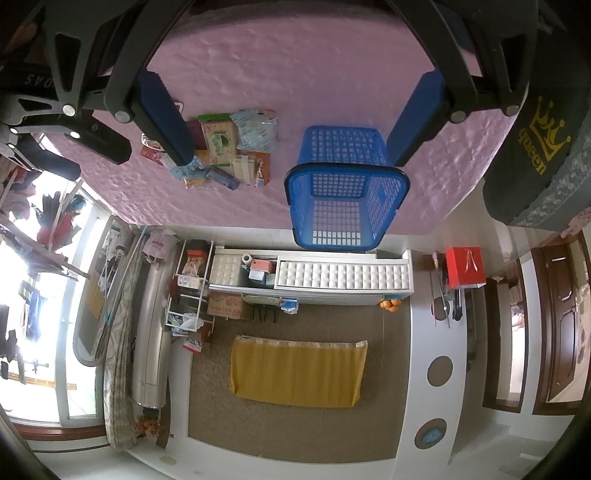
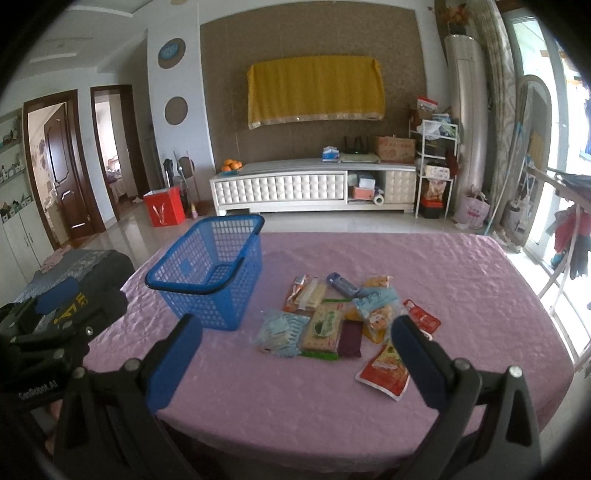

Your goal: Organize snacks

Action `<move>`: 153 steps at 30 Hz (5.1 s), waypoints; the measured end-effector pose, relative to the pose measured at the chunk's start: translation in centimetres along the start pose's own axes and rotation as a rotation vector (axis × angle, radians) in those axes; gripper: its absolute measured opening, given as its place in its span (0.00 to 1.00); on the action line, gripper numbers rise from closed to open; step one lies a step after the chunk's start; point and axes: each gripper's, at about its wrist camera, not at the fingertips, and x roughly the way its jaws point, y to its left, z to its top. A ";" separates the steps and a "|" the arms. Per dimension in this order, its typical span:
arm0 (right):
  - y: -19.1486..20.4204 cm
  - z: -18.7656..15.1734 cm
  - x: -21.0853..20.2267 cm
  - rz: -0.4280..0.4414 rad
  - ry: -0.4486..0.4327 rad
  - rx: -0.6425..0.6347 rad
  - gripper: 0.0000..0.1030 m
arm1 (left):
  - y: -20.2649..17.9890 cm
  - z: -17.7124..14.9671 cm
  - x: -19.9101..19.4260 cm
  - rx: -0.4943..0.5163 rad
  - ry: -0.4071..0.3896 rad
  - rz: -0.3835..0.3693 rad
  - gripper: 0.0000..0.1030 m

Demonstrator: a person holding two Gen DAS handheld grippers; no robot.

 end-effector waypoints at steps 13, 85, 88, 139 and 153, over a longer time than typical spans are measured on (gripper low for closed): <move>-0.5 -0.2 0.1 0.004 0.002 -0.001 1.00 | 0.1 0.1 0.1 0.000 0.004 -0.001 1.00; -9.0 1.6 9.6 -0.107 0.194 0.071 1.00 | -6.3 1.3 16.0 0.053 0.381 -0.185 1.00; -9.6 0.4 11.3 -0.084 0.246 0.072 1.00 | -6.9 -0.1 17.9 0.066 0.427 -0.175 0.99; -13.6 -0.9 17.6 0.054 0.401 0.139 0.83 | -6.5 -3.1 22.6 0.089 0.576 -0.127 0.52; -14.7 -0.8 25.3 0.036 0.527 -0.103 0.83 | -10.0 -4.0 26.0 0.075 0.558 -0.085 0.52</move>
